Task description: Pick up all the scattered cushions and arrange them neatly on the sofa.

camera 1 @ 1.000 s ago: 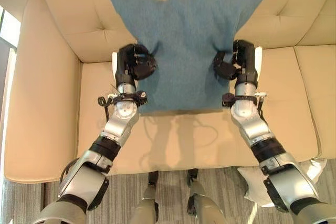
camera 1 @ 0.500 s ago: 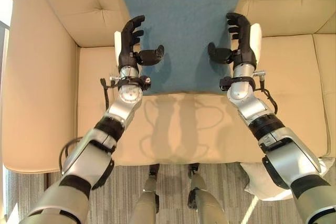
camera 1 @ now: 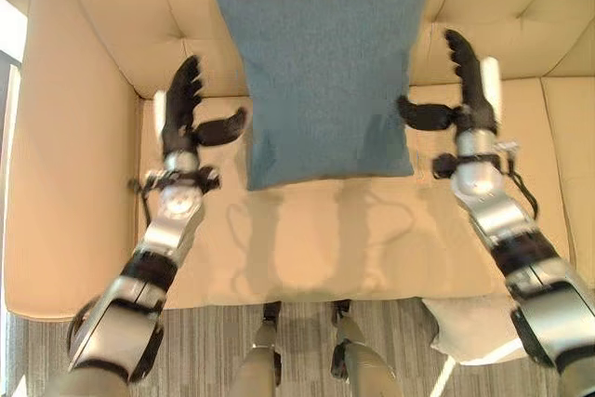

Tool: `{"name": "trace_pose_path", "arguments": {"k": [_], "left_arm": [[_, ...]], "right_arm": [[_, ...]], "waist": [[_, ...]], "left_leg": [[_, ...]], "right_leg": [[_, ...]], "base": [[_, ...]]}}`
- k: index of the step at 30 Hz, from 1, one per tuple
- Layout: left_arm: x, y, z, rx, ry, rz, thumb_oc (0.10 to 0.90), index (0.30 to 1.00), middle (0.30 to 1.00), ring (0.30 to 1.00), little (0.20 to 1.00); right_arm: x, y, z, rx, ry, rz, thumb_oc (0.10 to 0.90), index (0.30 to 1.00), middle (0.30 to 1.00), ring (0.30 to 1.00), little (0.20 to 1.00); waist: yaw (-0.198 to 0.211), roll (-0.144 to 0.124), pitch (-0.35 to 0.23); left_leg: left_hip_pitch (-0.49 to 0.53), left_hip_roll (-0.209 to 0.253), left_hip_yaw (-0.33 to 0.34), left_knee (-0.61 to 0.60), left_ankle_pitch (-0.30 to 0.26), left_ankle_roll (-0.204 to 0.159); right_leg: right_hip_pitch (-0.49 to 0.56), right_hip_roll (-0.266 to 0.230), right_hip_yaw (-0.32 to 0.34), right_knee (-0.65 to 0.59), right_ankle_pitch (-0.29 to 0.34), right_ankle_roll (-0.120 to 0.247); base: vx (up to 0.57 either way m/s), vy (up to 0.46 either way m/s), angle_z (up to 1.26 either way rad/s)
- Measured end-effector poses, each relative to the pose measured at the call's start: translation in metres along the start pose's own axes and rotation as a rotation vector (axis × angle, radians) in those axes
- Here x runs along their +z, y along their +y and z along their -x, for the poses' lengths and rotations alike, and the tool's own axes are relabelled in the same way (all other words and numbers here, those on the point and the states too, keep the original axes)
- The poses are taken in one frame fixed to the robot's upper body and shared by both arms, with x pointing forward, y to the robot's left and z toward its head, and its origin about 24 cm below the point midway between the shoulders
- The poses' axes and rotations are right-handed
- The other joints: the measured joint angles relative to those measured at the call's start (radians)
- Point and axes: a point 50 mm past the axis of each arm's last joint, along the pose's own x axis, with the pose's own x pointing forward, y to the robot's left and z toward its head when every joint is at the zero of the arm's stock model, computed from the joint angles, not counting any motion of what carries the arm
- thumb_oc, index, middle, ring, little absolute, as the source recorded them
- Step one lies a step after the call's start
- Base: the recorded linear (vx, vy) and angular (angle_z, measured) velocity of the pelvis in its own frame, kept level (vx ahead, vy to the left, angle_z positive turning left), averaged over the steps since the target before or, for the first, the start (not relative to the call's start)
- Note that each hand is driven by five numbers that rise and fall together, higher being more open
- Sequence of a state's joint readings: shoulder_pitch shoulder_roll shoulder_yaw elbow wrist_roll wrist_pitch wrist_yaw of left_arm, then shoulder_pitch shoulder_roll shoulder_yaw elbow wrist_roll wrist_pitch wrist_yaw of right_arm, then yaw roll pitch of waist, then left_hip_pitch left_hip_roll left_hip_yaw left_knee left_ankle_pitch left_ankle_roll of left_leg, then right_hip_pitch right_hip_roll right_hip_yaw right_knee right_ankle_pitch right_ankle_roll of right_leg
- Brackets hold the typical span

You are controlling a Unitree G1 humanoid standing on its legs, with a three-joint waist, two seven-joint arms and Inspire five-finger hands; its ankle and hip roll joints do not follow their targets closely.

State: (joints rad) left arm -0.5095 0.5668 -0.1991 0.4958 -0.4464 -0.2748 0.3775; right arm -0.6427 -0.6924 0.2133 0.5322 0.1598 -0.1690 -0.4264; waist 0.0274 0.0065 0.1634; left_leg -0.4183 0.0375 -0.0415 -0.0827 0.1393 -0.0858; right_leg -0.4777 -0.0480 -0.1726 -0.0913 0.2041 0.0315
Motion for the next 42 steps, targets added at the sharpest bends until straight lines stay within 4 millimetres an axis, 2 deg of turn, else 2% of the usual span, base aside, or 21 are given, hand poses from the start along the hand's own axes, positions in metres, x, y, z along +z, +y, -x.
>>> {"name": "trace_pose_path", "arguments": {"k": [1, 2, 3, 5, 8, 10, 12, 14, 16, 17, 18, 22, 27, 33, 36, 37, 38, 39, 40, 41, 42], "left_arm": [[-0.004, 0.011, 0.014, -0.004, -0.006, 0.000, 0.800, 0.900, 0.900, 0.900, 0.900], [-0.025, 0.025, 0.039, -0.007, 0.060, -0.032, 0.800, 0.900, 0.900, 0.900, 0.900], [-0.039, 0.031, 0.052, -0.014, 0.119, -0.064, 0.800, 0.900, 0.900, 0.900, 0.900], [-0.062, 0.040, 0.074, -0.036, 0.219, -0.109, 0.800, 0.900, 0.900, 0.900, 0.900], [-0.082, 0.050, 0.106, -0.114, 0.314, -0.197, 0.800, 0.900, 0.900, 0.900, 0.900], [-0.102, 0.061, 0.141, -0.163, 0.430, -0.272, 0.800, 0.900, 0.900, 0.900, 0.900], [-0.120, 0.066, 0.168, -0.196, 0.547, -0.303, 0.800, 0.900, 0.900, 0.900, 0.900], [-0.139, 0.069, 0.191, -0.212, 0.661, -0.332, 0.800, 0.900, 0.900, 0.900, 0.900], [-0.159, 0.073, 0.227, -0.207, 0.818, -0.351, 0.800, 0.900, 0.900, 0.900, 0.900], [-0.168, 0.073, 0.242, -0.202, 0.888, -0.352, 0.800, 0.900, 0.900, 0.900, 0.900], [-0.179, 0.073, 0.268, -0.212, 1.017, -0.367, 0.800, 0.900, 0.900, 0.900, 0.900], [-0.196, 0.068, 0.316, -0.270, 1.232, -0.430, 0.800, 0.900, 0.900, 0.900, 0.900], [-0.199, 0.070, 0.341, -0.309, 1.323, -0.473, 0.800, 0.900, 0.900, 0.900, 0.900], [-0.202, 0.067, 0.330, -0.304, 1.315, -0.483, 0.800, 0.900, 0.900, 0.900, 0.900], [-0.204, 0.061, 0.316, -0.301, 1.285, -0.476, 0.800, 0.900, 0.900, 0.900, 0.900], [-0.204, 0.060, 0.315, -0.294, 1.284, -0.470, 0.800, 0.900, 0.900, 0.900, 0.900], [-0.205, 0.057, 0.308, -0.291, 1.277, -0.466, 0.800, 0.900, 0.900, 0.900, 0.900], [-0.206, 0.055, 0.304, -0.283, 1.269, -0.456, 0.800, 0.900, 0.900, 0.900, 0.900], [-0.206, 0.054, 0.301, -0.271, 1.265, -0.449, 0.800, 0.900, 0.900, 0.900, 0.900], [-0.206, 0.052, 0.301, -0.268, 1.266, -0.442, 0.800, 0.900, 0.900, 0.900, 0.900], [-0.206, 0.050, 0.302, -0.264, 1.269, -0.428, 0.800, 0.900, 0.900, 0.900, 0.900]], "right_arm": [[-0.011, -0.009, 0.014, -0.035, 0.020, -0.045, 0.800, 0.900, 0.900, 0.900, 0.900], [-0.040, -0.015, 0.037, -0.037, 0.121, -0.031, 0.800, 0.900, 0.900, 0.900, 0.900], [-0.056, -0.014, 0.051, -0.012, 0.180, -0.014, 0.800, 0.900, 0.900, 0.900, 0.900], [-0.081, -0.012, 0.074, 0.037, 0.281, 0.014, 0.800, 0.900, 0.900, 0.900, 0.900], [-0.115, -0.010, 0.120, 0.068, 0.448, -0.005, 0.800, 0.900, 0.900, 0.900, 0.900], [-0.133, -0.005, 0.155, 0.071, 0.561, -0.047, 0.800, 0.900, 0.900, 0.900, 0.900], [-0.146, -0.003, 0.180, 0.101, 0.654, -0.043, 0.800, 0.900, 0.900, 0.900, 0.900], [-0.163, -0.006, 0.205, 0.109, 0.761, -0.025, 0.800, 0.900, 0.900, 0.900, 0.900], [-0.179, -0.008, 0.240, 0.150, 0.896, 0.017, 0.800, 0.900, 0.900, 0.900, 0.900], [-0.185, -0.007, 0.253, 0.166, 0.946, 0.034, 0.800, 0.900, 0.900, 0.900, 0.900], [-0.190, -0.006, 0.273, 0.216, 1.022, 0.060, 0.800, 0.900, 0.900, 0.900, 0.900], [-0.197, -0.003, 0.322, 0.280, 1.180, 0.072, 0.800, 0.900, 0.900, 0.900, 0.900], [-0.198, 0.002, 0.356, 0.389, 1.277, 0.107, 0.800, 0.900, 0.900, 0.900, 0.900], [-0.200, -0.002, 0.371, 0.387, 1.353, 0.107, 0.800, 0.900, 0.900, 0.900, 0.900], [-0.202, -0.004, 0.373, 0.372, 1.383, 0.109, 0.800, 0.900, 0.900, 0.900, 0.900], [-0.202, -0.003, 0.372, 0.368, 1.381, 0.106, 0.800, 0.900, 0.900, 0.900, 0.900], [-0.204, 0.001, 0.364, 0.366, 1.377, 0.105, 0.800, 0.900, 0.900, 0.900, 0.900], [-0.204, 0.004, 0.359, 0.366, 1.367, 0.101, 0.800, 0.900, 0.900, 0.900, 0.900], [-0.204, 0.004, 0.356, 0.364, 1.353, 0.100, 0.800, 0.900, 0.900, 0.900, 0.900], [-0.205, 0.003, 0.353, 0.360, 1.348, 0.105, 0.800, 0.900, 0.900, 0.900, 0.900], [-0.206, 0.001, 0.350, 0.350, 1.345, 0.111, 0.800, 0.900, 0.900, 0.900, 0.900]], "waist": [[0.000, 0.000, 0.000], [0.003, -0.001, 0.001], [0.005, -0.001, 0.001], [0.002, -0.001, 0.000], [-0.005, 0.000, -0.001], [-0.012, -0.001, -0.001], [-0.017, 0.004, -0.006], [-0.023, 0.008, -0.022], [-0.035, 0.009, -0.055], [-0.039, 0.010, -0.064], [-0.043, 0.012, -0.074], [-0.045, 0.008, -0.093], [-0.044, 0.004, -0.139], [-0.045, 0.008, -0.143], [-0.041, 0.004, -0.125], [-0.043, -0.001, -0.120], [-0.050, -0.031, -0.090], [-0.046, -0.049, -0.073], [-0.051, -0.067, -0.065], [-0.064, -0.071, -0.063], [-0.073, -0.061, -0.069]], "left_leg": [[0.008, 0.002, 0.001, -0.005, 0.000, 0.000], [0.037, 0.006, 0.003, -0.005, 0.000, 0.000], [0.060, 0.004, 0.006, -0.005, 0.000, 0.000], [0.100, -0.003, 0.006, -0.006, -0.010, 0.000], [0.142, 0.006, 0.007, -0.006, -0.027, 0.000], [0.187, 0.010, 0.019, -0.006, -0.038, 0.008], [0.220, 0.013, 0.030, -0.007, -0.050, 0.015], [0.244, 0.013, 0.032, -0.007, -0.052, 0.017], [0.263, 0.013, 0.032, -0.007, -0.051, 0.024], [0.278, 0.014, 0.032, -0.006, -0.052, 0.027], [0.303, 0.013, 0.036, -0.006, -0.056, 0.033], [0.361, 0.016, 0.038, -0.007, -0.064, 0.040], [0.385, 0.026, 0.059, -0.011, -0.078, 0.044], [0.371, 0.049, 0.059, -0.002, -0.078, 0.045], [0.310, 0.058, 0.059, 0.120, -0.094, 0.016], [0.298, 0.055, 0.058, 0.136, -0.085, -0.002], [0.285, 0.037, 0.056, 0.195, -0.093, -0.014], [0.283, 0.016, 0.057, 0.267, -0.128, 0.009], [0.288, -0.008, 0.055, 0.369, -0.173, 0.006], [0.295, -0.019, 0.041, 0.455, -0.206, -0.001], [0.309, -0.022, 0.021, 0.506, -0.239, -0.001]], "right_leg": [[0.007, 0.000, 0.003, 0.000, -0.003, -0.001], [0.035, -0.003, 0.008, 0.000, -0.003, 0.000], [0.058, -0.003, 0.012, 0.000, -0.008, 0.005], [0.100, -0.010, 0.012, -0.001, -0.041, 0.027], [0.146, 0.000, 0.010, -0.001, -0.045, 0.029], [0.186, 0.001, 0.015, -0.001, -0.052, 0.026], [0.216, 0.001, 0.017, -0.001, -0.054, 0.023], [0.240, 0.000, 0.017, -0.001, -0.054, 0.023], [0.260, 0.000, 0.016, -0.001, -0.059, 0.021], [0.275, 0.001, 0.015, -0.001, -0.061, 0.024], [0.297, 0.001, 0.018, -0.002, -0.063, 0.024], [0.354, 0.003, 0.018, -0.002, -0.067, 0.020], [0.371, 0.010, 0.040, -0.008, -0.071, 0.014], [0.375, 0.032, 0.038, -0.001, -0.071, 0.009], [0.362, 0.042, 0.030, 0.006, -0.067, -0.018], [0.352, 0.040, 0.026, 0.008, -0.055, -0.038], [0.353, 0.011, 0.027, -0.006, -0.035, -0.071], [0.359, -0.011, 0.034, 0.000, -0.031, -0.075], [0.364, -0.035, 0.034, -0.005, -0.028, -0.076], [0.368, -0.047, 0.034, -0.007, -0.023, -0.078], [0.366, -0.052, 0.033, -0.007, -0.019, -0.076]], "base": [[0.04, -0.010, 0.08], [0.06, -0.020, 0.01], [0.06, -0.021, -0.02], [0.08, -0.021, 0.01], [0.07, -0.007, 0.06], [0.04, -0.004, -0.09], [0.02, -0.001, -0.13], [0.00, 0.000, 0.00], [-0.02, 0.001, 0.01], [-0.04, -0.009, -0.02], [-0.05, -0.018, -0.04], [-0.03, -0.035, -0.02], [-0.03, -0.057, -0.11], [-0.15, -0.049, 0.06], [-0.30, 0.023, 0.07], [-0.17, 0.077, -0.14], [-0.18, 0.109, -0.20], [-0.17, 0.128, -0.26], [-0.16, 0.143, -0.21], [-0.10, 0.096, -0.08], [-0.15, 0.170, -0.03]]}}
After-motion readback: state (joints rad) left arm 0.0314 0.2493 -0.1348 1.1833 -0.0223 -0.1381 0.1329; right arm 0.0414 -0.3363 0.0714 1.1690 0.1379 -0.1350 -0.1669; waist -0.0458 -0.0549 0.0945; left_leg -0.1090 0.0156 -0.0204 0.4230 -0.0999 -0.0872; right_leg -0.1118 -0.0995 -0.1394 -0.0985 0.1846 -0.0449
